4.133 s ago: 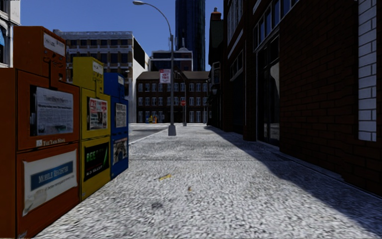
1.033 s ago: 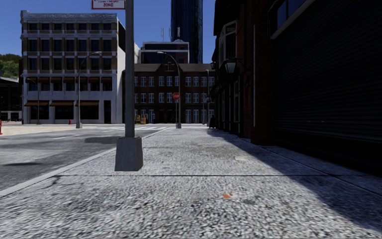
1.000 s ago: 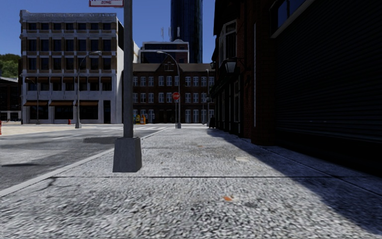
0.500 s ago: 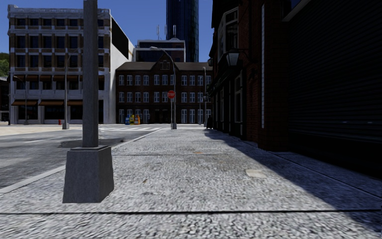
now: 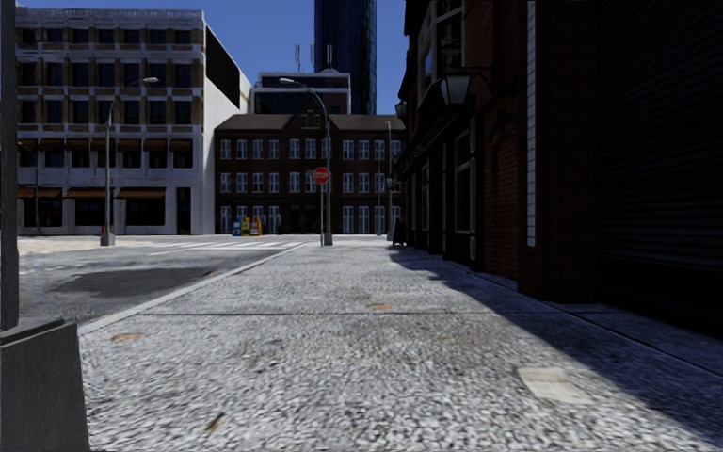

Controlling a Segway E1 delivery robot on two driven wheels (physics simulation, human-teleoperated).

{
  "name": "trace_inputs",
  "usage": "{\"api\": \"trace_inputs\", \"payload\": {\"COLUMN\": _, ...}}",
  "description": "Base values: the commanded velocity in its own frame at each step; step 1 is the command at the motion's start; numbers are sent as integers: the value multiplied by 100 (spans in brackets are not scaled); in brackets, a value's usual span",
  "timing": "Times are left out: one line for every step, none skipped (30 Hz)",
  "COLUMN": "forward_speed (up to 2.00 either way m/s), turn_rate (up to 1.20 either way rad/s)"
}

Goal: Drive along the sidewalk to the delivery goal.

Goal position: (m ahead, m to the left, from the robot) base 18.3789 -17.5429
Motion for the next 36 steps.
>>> {"api": "trace_inputs", "payload": {"forward_speed": 200, "turn_rate": 0}}
{"api": "trace_inputs", "payload": {"forward_speed": 200, "turn_rate": 0}}
{"api": "trace_inputs", "payload": {"forward_speed": 200, "turn_rate": 0}}
{"api": "trace_inputs", "payload": {"forward_speed": 200, "turn_rate": 0}}
{"api": "trace_inputs", "payload": {"forward_speed": 200, "turn_rate": 0}}
{"api": "trace_inputs", "payload": {"forward_speed": 200, "turn_rate": 0}}
{"api": "trace_inputs", "payload": {"forward_speed": 200, "turn_rate": 0}}
{"api": "trace_inputs", "payload": {"forward_speed": 200, "turn_rate": 0}}
{"api": "trace_inputs", "payload": {"forward_speed": 200, "turn_rate": 0}}
{"api": "trace_inputs", "payload": {"forward_speed": 200, "turn_rate": 0}}
{"api": "trace_inputs", "payload": {"forward_speed": 200, "turn_rate": 0}}
{"api": "trace_inputs", "payload": {"forward_speed": 200, "turn_rate": 0}}
{"api": "trace_inputs", "payload": {"forward_speed": 200, "turn_rate": 0}}
{"api": "trace_inputs", "payload": {"forward_speed": 200, "turn_rate": 0}}
{"api": "trace_inputs", "payload": {"forward_speed": 200, "turn_rate": 0}}
{"api": "trace_inputs", "payload": {"forward_speed": 200, "turn_rate": 0}}
{"api": "trace_inputs", "payload": {"forward_speed": 200, "turn_rate": 0}}
{"api": "trace_inputs", "payload": {"forward_speed": 200, "turn_rate": 0}}
{"api": "trace_inputs", "payload": {"forward_speed": 200, "turn_rate": 0}}
{"api": "trace_inputs", "payload": {"forward_speed": 200, "turn_rate": 0}}
{"api": "trace_inputs", "payload": {"forward_speed": 200, "turn_rate": 0}}
{"api": "trace_inputs", "payload": {"forward_speed": 200, "turn_rate": 0}}
{"api": "trace_inputs", "payload": {"forward_speed": 200, "turn_rate": 0}}
{"api": "trace_inputs", "payload": {"forward_speed": 200, "turn_rate": 0}}
{"api": "trace_inputs", "payload": {"forward_speed": 200, "turn_rate": 0}}
{"api": "trace_inputs", "payload": {"forward_speed": 200, "turn_rate": 0}}
{"api": "trace_inputs", "payload": {"forward_speed": 200, "turn_rate": 0}}
{"api": "trace_inputs", "payload": {"forward_speed": 200, "turn_rate": 0}}
{"api": "trace_inputs", "payload": {"forward_speed": 200, "turn_rate": 0}}
{"api": "trace_inputs", "payload": {"forward_speed": 200, "turn_rate": 0}}
{"api": "trace_inputs", "payload": {"forward_speed": 200, "turn_rate": 0}}
{"api": "trace_inputs", "payload": {"forward_speed": 200, "turn_rate": 0}}
{"api": "trace_inputs", "payload": {"forward_speed": 200, "turn_rate": 0}}
{"api": "trace_inputs", "payload": {"forward_speed": 200, "turn_rate": 0}}
{"api": "trace_inputs", "payload": {"forward_speed": 200, "turn_rate": 0}}
{"api": "trace_inputs", "payload": {"forward_speed": 200, "turn_rate": 0}}
